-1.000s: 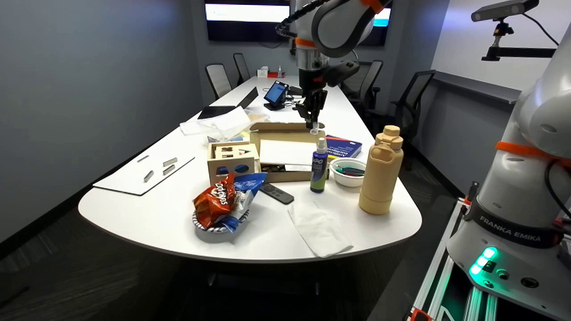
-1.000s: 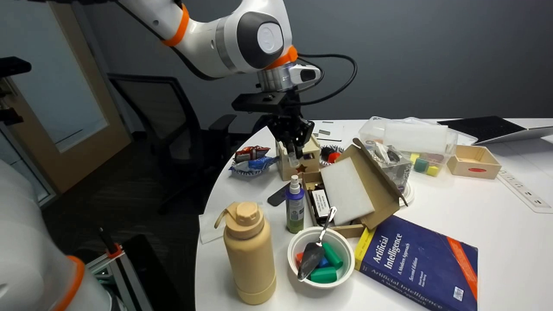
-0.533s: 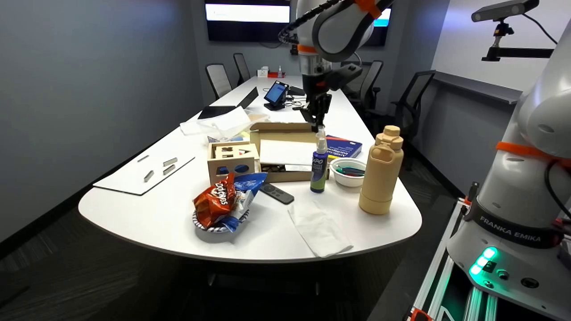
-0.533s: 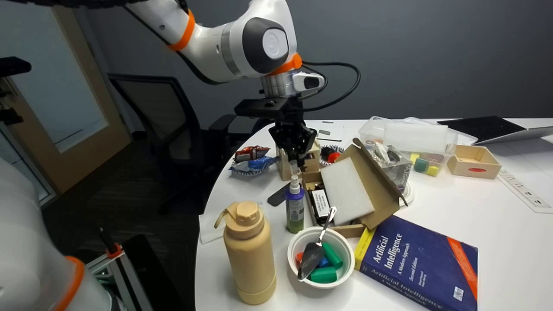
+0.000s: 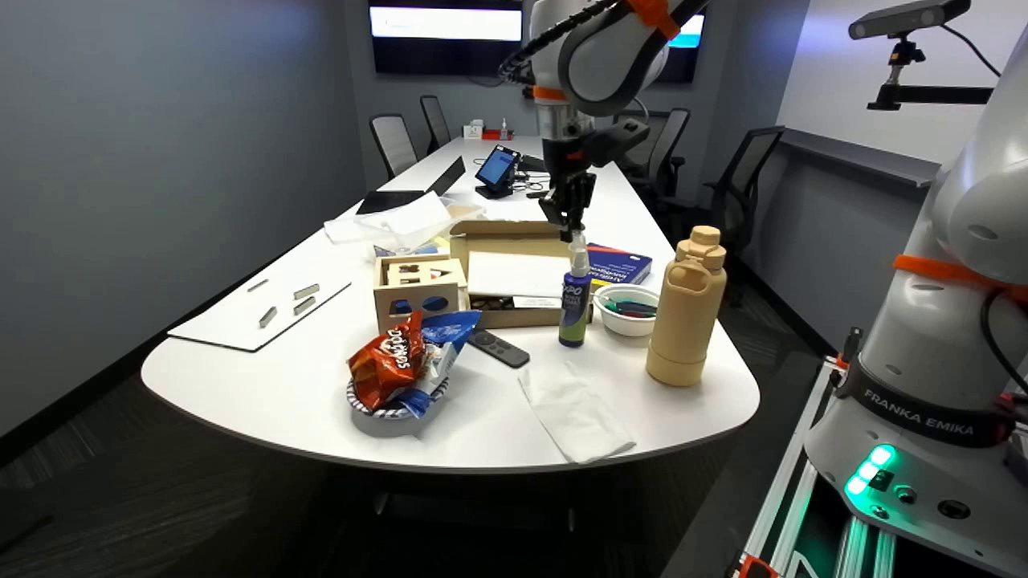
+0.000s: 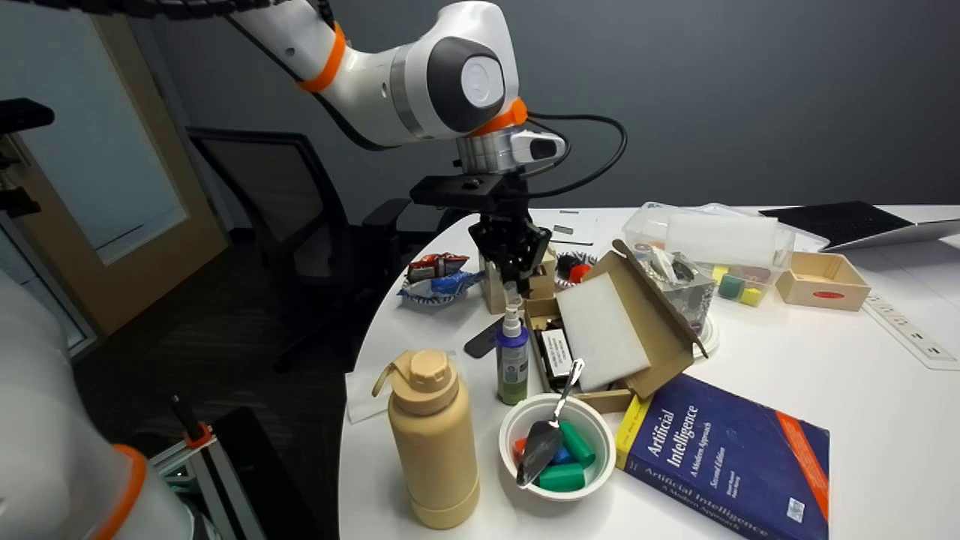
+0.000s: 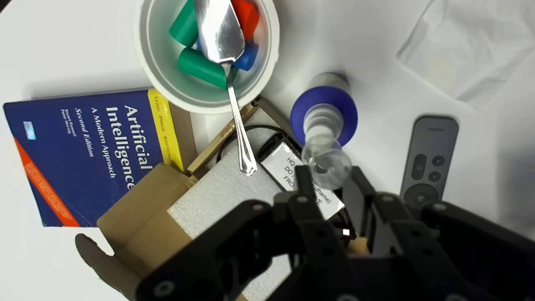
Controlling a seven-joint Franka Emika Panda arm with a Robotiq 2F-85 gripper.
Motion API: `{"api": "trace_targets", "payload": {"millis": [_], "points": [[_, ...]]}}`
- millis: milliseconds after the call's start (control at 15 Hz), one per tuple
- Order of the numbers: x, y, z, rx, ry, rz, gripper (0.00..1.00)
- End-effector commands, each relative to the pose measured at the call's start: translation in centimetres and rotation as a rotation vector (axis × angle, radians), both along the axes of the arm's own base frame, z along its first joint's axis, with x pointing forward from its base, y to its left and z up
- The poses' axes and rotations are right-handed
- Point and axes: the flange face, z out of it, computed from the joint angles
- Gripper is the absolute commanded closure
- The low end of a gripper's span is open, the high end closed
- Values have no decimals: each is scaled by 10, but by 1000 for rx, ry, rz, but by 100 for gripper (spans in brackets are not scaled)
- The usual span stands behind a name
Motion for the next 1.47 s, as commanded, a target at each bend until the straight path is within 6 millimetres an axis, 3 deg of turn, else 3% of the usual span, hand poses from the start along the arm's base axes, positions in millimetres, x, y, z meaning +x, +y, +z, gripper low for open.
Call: {"api": "trace_targets", "payload": {"millis": [0, 667, 1400], "points": [[4, -2, 1, -14, 14, -18, 94], [0, -5, 4, -31, 41, -34, 94], [-2, -5, -9, -10, 58, -39, 94]]}}
